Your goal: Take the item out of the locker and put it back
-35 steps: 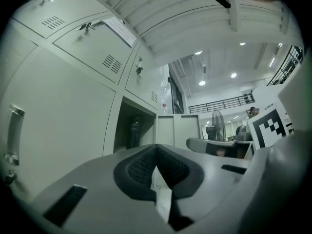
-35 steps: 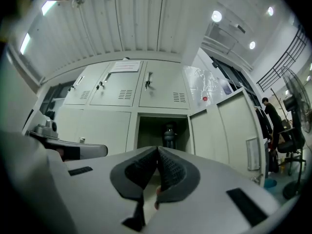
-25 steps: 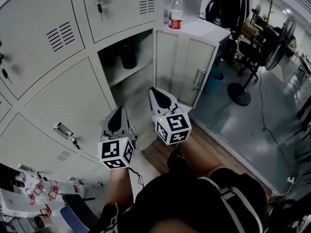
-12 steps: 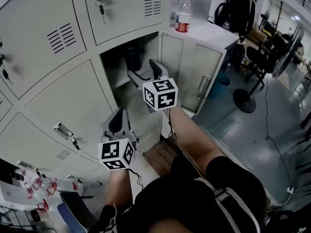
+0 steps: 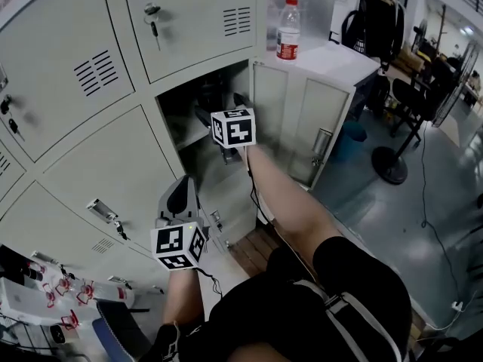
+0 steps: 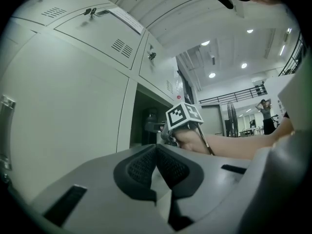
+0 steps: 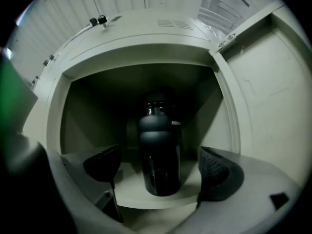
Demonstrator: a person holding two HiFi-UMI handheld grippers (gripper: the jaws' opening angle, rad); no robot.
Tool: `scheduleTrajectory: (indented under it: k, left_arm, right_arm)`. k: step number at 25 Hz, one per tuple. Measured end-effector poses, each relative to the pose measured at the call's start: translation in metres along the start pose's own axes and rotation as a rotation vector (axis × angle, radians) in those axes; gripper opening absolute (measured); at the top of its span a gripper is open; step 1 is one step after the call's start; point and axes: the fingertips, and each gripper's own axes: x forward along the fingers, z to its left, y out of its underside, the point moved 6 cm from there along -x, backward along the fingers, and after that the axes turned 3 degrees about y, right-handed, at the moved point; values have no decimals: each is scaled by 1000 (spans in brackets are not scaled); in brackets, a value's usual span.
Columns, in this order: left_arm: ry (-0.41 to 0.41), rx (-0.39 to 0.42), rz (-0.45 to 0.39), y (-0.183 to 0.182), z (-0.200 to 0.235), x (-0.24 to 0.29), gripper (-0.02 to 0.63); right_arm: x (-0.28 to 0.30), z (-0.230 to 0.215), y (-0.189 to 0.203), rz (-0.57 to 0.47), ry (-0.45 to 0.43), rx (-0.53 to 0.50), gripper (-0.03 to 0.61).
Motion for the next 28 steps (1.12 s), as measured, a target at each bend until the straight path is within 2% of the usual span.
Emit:
scheduleTrajectory:
  k: [8,11,12,13,17,24,28]
  left_arm:
    - [-26,7,-3,-3,10,9,13]
    - [-35,7,-1,-2,13,11,12]
    - [-38,8,-1,-2,13,12,12]
    - [-40,8,-1,-2,13,13,12]
    - [-47,7,-4,-2,15,13,12]
    - [-41,-5,3,3,13,14,12]
    - [-31,-12,8,5,9,14,12]
  right_arm:
    - [32,0,5,46,-25,0,493]
    - [38,-1,6,54,-19,-5,436]
    - [40,-2,7,55,-14,-8,371]
    - [40,-2,7,53,-11,-12,361]
    - [39,-3,7,42,-27,-17,360]
    - [14,-2,1,63,-77,81,357]
    - [-3,1,-1,63,-102,82,351]
